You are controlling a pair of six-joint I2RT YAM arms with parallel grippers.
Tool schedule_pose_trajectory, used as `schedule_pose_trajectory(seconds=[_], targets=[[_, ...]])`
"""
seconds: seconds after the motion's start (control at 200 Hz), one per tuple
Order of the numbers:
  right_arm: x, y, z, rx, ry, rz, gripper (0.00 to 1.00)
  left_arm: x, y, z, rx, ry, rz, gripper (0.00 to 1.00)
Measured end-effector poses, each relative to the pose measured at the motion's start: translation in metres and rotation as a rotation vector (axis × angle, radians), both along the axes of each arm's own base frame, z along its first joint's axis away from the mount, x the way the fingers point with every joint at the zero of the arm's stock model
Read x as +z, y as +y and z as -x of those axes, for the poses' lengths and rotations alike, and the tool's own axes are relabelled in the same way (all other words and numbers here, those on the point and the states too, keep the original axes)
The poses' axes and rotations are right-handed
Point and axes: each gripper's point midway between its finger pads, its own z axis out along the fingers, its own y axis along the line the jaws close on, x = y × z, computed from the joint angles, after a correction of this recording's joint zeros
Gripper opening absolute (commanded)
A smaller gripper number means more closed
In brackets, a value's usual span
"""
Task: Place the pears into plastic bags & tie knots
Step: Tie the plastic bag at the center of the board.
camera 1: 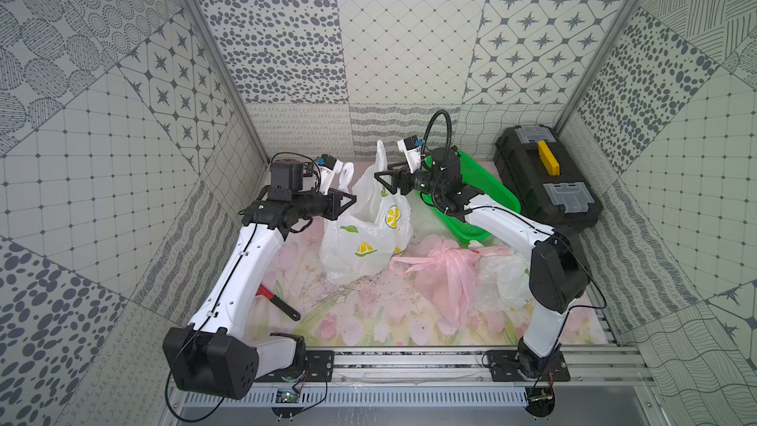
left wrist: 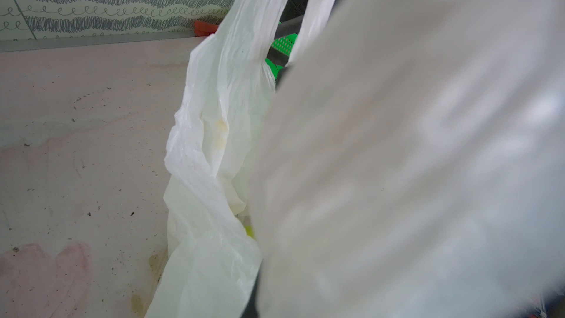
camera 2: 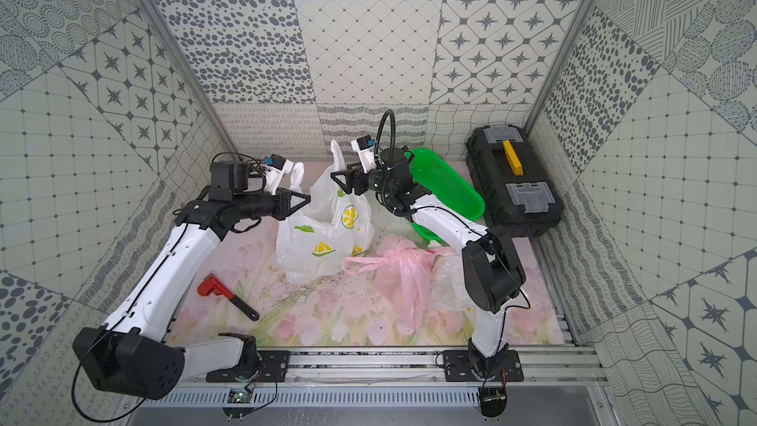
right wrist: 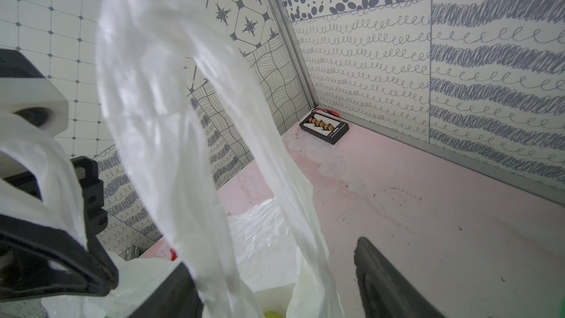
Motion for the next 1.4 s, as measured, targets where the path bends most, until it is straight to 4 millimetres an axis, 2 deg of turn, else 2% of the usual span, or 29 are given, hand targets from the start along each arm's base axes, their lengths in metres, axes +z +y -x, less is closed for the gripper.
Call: schedule_pose_trajectory(seconds=[0.235, 0.415, 0.495, 0.575, 0.7, 0.8, 0.886, 0.991, 1.216, 1.306, 1.341, 1.401], targets=[[-0.005, 0.010, 0.007, 0.036, -0.023, 0.019, 0.70, -0.003, 0.000, -0.002, 0.003, 0.017, 0.003, 0.00], [-0.017, 0.009, -0.013, 0.029, -0.008, 0.017, 0.77, -0.004, -0.001, -0.003, 0.000, 0.020, 0.004, 0.00], [-0.023, 0.010, -0.023, 0.029, -0.003, 0.017, 0.75, -0.004, -0.001, -0.003, -0.001, 0.021, 0.006, 0.00], [-0.027, 0.010, -0.031, 0.031, 0.005, 0.013, 0.65, -0.004, -0.002, -0.002, -0.007, 0.022, 0.010, 0.00], [-0.028, 0.014, -0.034, 0.047, 0.027, -0.011, 0.31, -0.003, -0.004, -0.003, -0.016, 0.027, 0.016, 0.00], [-0.023, 0.015, -0.031, 0.057, 0.036, -0.034, 0.14, -0.004, -0.003, -0.005, -0.010, 0.051, 0.006, 0.00], [-0.025, 0.011, -0.020, 0.055, 0.050, -0.017, 0.06, -0.005, 0.000, -0.010, 0.008, 0.078, -0.016, 0.00], [-0.027, 0.002, 0.001, 0.036, 0.059, 0.056, 0.01, -0.008, 0.001, -0.017, 0.018, 0.133, -0.042, 0.00], [-0.011, 0.002, 0.073, 0.088, -0.068, 0.303, 0.00, -0.023, -0.007, -0.025, -0.032, 0.272, -0.101, 0.00], [-0.015, 0.004, 0.091, 0.130, -0.092, 0.411, 0.00, -0.029, -0.017, -0.023, -0.084, 0.311, -0.121, 0.09], [-0.018, 0.002, 0.093, 0.135, -0.093, 0.449, 0.00, -0.030, -0.021, -0.020, -0.107, 0.317, -0.126, 0.16], [-0.024, -0.005, 0.092, 0.133, -0.089, 0.523, 0.00, -0.030, -0.028, -0.013, -0.154, 0.316, -0.131, 0.22]])
